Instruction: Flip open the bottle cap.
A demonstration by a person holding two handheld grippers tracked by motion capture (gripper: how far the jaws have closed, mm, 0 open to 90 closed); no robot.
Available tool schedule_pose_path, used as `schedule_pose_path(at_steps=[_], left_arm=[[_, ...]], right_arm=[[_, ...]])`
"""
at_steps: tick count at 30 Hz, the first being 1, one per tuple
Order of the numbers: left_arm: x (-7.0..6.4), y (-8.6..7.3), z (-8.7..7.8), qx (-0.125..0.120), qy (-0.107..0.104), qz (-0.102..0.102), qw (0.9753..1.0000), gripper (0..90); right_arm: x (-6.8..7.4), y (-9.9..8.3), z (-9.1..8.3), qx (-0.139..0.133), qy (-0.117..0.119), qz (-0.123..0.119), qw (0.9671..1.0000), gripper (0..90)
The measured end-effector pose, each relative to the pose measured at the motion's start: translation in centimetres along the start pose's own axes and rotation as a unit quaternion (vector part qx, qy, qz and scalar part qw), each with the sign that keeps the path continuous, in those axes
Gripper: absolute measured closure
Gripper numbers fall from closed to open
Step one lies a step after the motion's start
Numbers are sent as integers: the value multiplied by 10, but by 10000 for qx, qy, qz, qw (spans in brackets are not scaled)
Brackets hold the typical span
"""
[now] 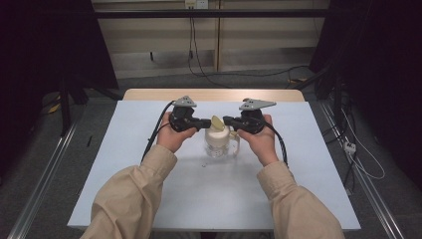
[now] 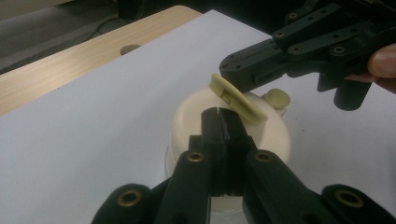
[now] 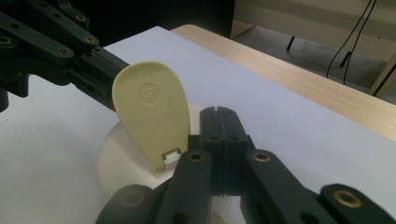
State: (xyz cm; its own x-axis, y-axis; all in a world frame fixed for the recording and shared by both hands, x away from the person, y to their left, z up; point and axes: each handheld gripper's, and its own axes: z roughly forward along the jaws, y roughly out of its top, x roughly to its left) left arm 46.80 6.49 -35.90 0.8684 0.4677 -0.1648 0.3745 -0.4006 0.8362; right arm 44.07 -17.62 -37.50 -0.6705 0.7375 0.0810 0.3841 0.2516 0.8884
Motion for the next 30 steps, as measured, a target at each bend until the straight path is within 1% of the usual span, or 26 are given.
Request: schedule_pose_path(at_steps=[8, 10, 12, 13, 20, 25, 30], left_arm=[[-4, 3, 3, -24, -72, 39, 10000, 900], [-5, 4, 3, -42, -54, 45, 10000, 900], [-5, 5, 3, -48, -79, 77, 9999, 900], [-6, 6, 3, -62, -77, 58, 9999, 900], [-7, 6, 3, -35, -81, 91, 9999, 900], [-8, 8, 2, -64, -119, 106, 9999, 900], [-8, 9, 2, -108, -109, 105, 9998, 900]], right_arm=[[-1, 0, -1, -2, -47, 3, 10000, 900], [-1, 0, -1, 5, -68, -9, 10000, 900], [-1, 0, -2, 13, -70, -24, 10000, 900], [-1, 0, -2, 14, -80, -24, 10000, 900], [-3, -1, -4, 9, -89, -2, 10000, 900], [-4, -1, -3, 17, -124, 7, 9999, 900], [-5, -2, -4, 28, -139, 10, 9999, 900]])
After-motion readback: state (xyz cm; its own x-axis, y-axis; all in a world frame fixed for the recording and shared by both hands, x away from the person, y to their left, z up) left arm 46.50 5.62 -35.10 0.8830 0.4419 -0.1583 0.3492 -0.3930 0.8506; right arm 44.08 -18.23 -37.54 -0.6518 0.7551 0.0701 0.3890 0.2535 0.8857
